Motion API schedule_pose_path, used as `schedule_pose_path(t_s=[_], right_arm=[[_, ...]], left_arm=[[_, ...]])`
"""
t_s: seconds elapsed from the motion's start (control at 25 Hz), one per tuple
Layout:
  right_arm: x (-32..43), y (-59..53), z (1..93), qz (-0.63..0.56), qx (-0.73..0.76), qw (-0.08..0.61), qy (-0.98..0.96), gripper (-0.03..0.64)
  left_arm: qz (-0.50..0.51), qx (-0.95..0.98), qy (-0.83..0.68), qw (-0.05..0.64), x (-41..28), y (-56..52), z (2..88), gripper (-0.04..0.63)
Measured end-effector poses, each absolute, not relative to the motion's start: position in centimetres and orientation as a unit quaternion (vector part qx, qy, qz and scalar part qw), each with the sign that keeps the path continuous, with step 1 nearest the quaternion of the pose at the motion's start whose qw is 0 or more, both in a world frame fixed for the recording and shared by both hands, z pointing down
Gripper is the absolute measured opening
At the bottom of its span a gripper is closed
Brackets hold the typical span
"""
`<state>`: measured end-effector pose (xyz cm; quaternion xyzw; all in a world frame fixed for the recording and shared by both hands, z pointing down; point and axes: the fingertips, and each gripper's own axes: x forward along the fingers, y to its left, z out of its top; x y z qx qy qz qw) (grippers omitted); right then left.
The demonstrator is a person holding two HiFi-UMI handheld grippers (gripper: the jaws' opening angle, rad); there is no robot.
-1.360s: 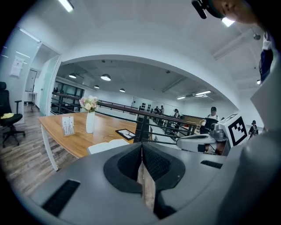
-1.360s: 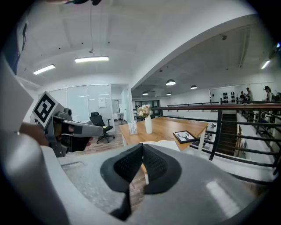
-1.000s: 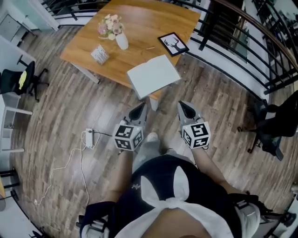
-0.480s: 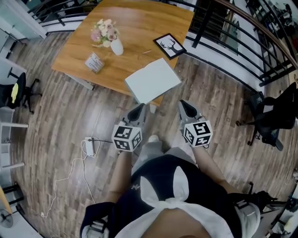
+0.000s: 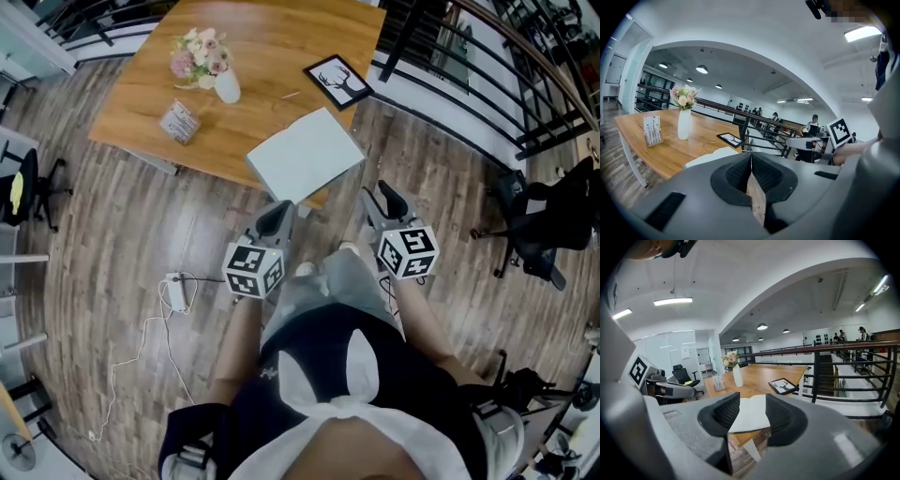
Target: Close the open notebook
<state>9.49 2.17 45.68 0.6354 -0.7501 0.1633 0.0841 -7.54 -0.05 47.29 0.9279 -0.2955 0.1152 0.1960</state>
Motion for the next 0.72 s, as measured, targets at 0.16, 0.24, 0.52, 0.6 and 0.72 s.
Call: schedule_pose_path(t_s=[0.16,0.24,0.52,0.6,0.72], right_arm=[[9.9,1.0,46.4,0.174,0.631,0.090,-0.751,0.177],[10.3,-0.1,46.8,0.178,0.627,0.094,-0.752,0.187],[13.1,-4.4,47.8,0.192,0.607,0.108,-0.764,0.234],[14.2,-5.8,47.8,0.196,0.602,0.109,-0.767,0.245],[15.8,-7.7,48.2,0.203,0.593,0.113,-0.771,0.249]], left_arm=[[0.115,0.926,-0.298,0.203,-7.5,-1.3,47.6,0.020],[0.115,0.924,-0.301,0.204,-7.3,-2.1,47.9,0.020],[0.117,0.912,-0.327,0.220,-6.3,-5.4,48.7,0.020],[0.117,0.907,-0.335,0.225,-5.8,-6.4,48.8,0.020],[0.116,0.901,-0.347,0.233,-5.1,-7.9,49.1,0.020]])
